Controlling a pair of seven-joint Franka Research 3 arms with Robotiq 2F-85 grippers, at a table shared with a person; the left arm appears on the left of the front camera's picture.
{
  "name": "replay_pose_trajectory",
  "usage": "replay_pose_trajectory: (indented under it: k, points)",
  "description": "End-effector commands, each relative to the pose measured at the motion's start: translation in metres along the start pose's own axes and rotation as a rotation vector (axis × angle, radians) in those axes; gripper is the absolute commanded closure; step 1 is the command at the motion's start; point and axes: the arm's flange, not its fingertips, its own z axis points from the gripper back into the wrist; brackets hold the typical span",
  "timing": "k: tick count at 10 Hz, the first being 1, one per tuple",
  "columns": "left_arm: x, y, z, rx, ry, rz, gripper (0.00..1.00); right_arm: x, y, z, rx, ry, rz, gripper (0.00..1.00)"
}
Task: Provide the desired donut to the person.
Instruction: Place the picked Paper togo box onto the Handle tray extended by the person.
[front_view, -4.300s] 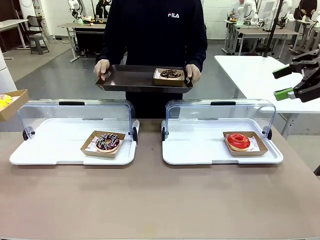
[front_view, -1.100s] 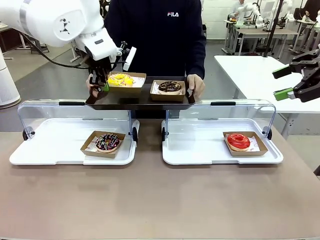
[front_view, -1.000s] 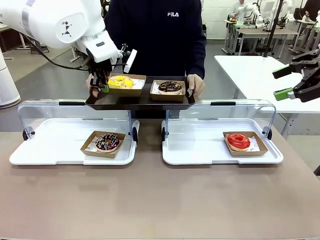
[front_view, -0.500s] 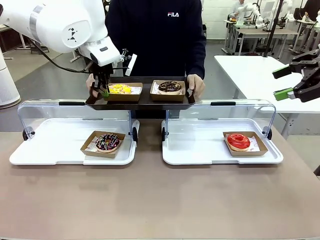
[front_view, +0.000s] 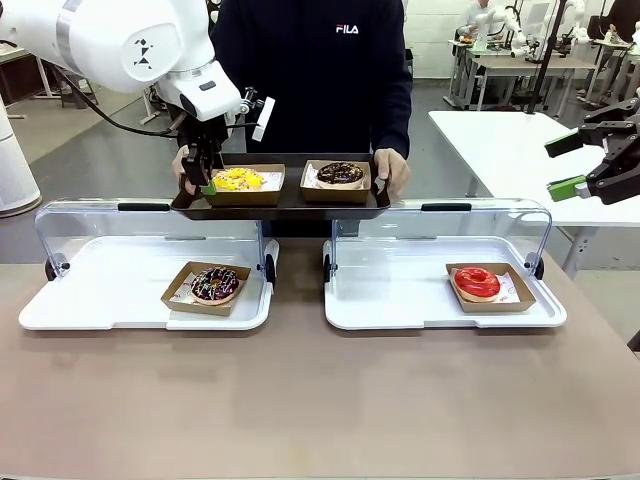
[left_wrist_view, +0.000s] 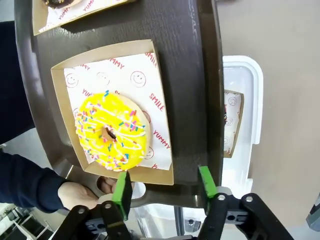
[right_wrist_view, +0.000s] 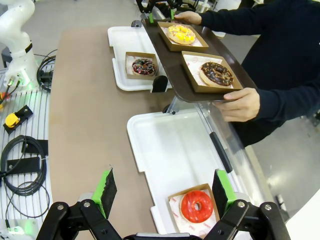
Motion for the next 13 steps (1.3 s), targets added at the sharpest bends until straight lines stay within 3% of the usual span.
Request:
replay_pose_trajectory:
  k: [1, 6, 7, 13]
  points:
    - [-0.004, -0.004, 0.01, -0.027, -0.01, -0.009, 0.0, -0.004, 0.001, -0.002, 0.005, -0.011, 0.015, 0.0]
    - [-0.02, -0.019, 0.023, -0.086, -0.028, -0.027, 0.0, -0.004, 0.001, -0.002, 0.005, -0.011, 0.015, 0.0]
    - [-0.006, -0.005, 0.016, -0.032, -0.014, 0.024, 0.0, -0.004, 0.001, -0.002, 0.005, -0.011, 0.015, 0.0]
    - [-0.006, -0.005, 0.016, -0.032, -0.014, 0.024, 0.0, -0.004, 0.001, -0.002, 0.005, -0.011, 0.015, 0.0]
